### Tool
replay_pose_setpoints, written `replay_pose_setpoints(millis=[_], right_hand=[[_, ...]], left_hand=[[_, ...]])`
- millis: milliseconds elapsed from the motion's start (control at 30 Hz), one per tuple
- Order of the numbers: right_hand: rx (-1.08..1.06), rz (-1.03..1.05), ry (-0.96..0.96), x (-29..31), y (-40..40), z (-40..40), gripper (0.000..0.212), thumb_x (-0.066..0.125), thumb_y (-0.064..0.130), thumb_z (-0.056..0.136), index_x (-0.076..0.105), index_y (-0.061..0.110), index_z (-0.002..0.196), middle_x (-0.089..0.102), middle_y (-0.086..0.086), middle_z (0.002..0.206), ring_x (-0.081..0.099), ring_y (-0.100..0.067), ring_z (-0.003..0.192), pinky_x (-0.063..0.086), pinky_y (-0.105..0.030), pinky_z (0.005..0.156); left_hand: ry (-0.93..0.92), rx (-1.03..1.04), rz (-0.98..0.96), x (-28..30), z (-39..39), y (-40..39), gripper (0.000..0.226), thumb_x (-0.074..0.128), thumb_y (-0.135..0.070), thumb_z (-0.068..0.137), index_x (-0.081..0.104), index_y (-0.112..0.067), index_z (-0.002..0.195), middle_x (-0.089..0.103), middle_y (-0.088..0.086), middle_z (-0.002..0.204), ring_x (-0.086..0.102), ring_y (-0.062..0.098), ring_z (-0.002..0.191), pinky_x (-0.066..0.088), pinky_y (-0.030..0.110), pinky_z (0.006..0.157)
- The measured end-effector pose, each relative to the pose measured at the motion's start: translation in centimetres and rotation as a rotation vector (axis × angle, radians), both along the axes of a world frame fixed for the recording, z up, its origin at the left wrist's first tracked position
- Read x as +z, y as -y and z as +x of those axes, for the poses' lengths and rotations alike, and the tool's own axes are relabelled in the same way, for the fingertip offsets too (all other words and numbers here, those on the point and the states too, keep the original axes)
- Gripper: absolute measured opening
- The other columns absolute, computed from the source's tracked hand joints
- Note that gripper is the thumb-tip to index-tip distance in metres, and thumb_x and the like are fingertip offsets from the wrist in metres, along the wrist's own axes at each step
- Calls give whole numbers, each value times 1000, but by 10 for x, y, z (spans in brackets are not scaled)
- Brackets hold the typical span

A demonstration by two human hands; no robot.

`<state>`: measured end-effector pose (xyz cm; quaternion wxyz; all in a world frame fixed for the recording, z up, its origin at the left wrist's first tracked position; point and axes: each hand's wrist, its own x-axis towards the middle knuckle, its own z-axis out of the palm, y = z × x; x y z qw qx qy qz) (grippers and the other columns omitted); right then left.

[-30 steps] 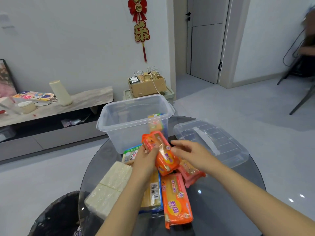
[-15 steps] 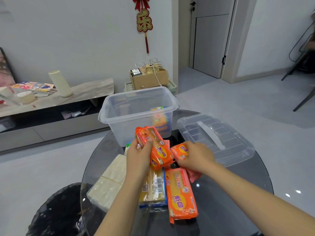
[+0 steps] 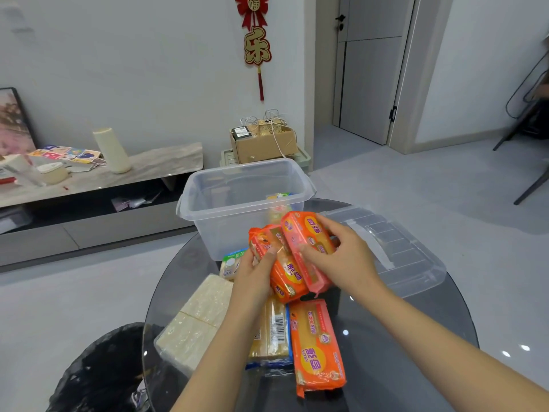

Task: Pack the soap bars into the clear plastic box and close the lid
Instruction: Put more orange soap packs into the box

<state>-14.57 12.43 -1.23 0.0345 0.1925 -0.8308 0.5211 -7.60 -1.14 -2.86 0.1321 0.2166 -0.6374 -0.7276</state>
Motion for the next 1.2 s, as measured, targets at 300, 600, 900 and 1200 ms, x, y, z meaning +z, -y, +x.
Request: replay_pose_setpoints(millis=[300,600,900,1200], right_hand=[[141,88,60,2,10,9,58,53,45,88,38,30,141,44,7,107,46,-10,112,41,-17,90],[367,-136,493,27,-7,4,45,60,34,86,53,30,130,64,2,121,64,-17,106,51,-39,97],[369,-247,449,68,32,-24,17,67,40,79,71,28,90,78,5,78,74,-11,71,59,-27,67],[283,-156,532,106,126,-97,29,60,18,87,59,3,111,63,-15,94,59,-27,74,54,-41,75]], left_hand=[[-73,-204,235,4,5,-4,55,58,-55,76,59,-23,121,73,5,112,70,22,101,60,38,77],[-6,-144,373,17,0,6,36,66,-30,80,62,-15,112,74,14,105,71,30,97,57,45,84],[-3,-194,271,89,-21,45,33,62,-26,83,60,-9,111,68,17,109,63,30,104,52,46,91],[211,-132,-36,133,-106,125,19,57,-12,89,53,-7,106,58,8,81,58,21,73,51,42,78]])
